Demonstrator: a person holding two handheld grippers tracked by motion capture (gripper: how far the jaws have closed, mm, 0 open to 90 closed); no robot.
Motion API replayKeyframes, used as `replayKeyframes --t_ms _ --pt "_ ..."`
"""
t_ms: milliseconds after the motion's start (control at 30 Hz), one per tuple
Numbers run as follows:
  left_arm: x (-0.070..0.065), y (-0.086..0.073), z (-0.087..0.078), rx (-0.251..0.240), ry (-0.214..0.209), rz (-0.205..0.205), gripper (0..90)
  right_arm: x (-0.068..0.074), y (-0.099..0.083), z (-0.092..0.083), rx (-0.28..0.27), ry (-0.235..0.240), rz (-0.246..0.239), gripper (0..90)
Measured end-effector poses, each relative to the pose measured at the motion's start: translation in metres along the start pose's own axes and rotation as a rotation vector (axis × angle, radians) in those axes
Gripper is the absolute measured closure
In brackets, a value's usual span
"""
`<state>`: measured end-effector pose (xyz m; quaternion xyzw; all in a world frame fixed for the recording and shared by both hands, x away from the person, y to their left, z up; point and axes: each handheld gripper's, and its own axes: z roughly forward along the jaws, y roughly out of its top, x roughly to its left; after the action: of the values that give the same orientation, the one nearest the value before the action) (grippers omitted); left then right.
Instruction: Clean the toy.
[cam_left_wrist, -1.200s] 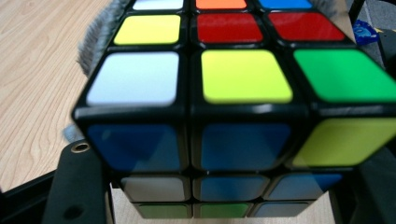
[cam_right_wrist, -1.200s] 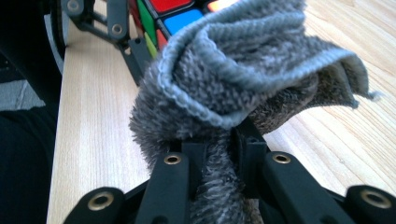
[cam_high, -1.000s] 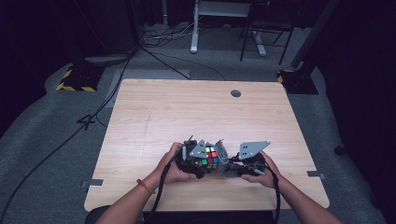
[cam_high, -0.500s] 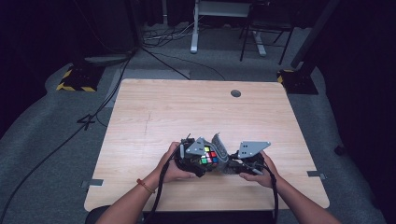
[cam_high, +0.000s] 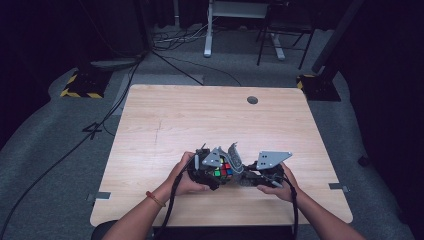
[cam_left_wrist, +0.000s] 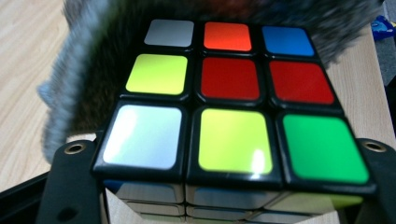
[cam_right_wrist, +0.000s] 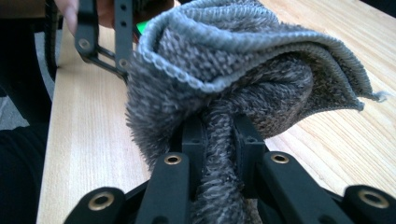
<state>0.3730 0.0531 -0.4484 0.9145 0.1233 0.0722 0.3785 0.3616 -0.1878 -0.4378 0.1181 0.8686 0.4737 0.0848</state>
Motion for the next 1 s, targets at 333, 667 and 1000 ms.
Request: replayKeyframes --t_ms 333,667,1000 --pt "-0.006 -0.001 0.009 0.042 0.0 0.045 33.1 0.004 0.003 0.0 -0.023 0.014 -0.002 78.8" --pt "-0.005 0.004 -0.008 -0.05 0.003 0.051 33.2 -0.012 -0.014 0.012 0.076 -0.006 0.085 78.7" --pt "-0.008 0.002 0.004 0.018 0.017 0.07 33.3 -0.002 -0.002 0.004 0.007 0.007 0.04 78.7"
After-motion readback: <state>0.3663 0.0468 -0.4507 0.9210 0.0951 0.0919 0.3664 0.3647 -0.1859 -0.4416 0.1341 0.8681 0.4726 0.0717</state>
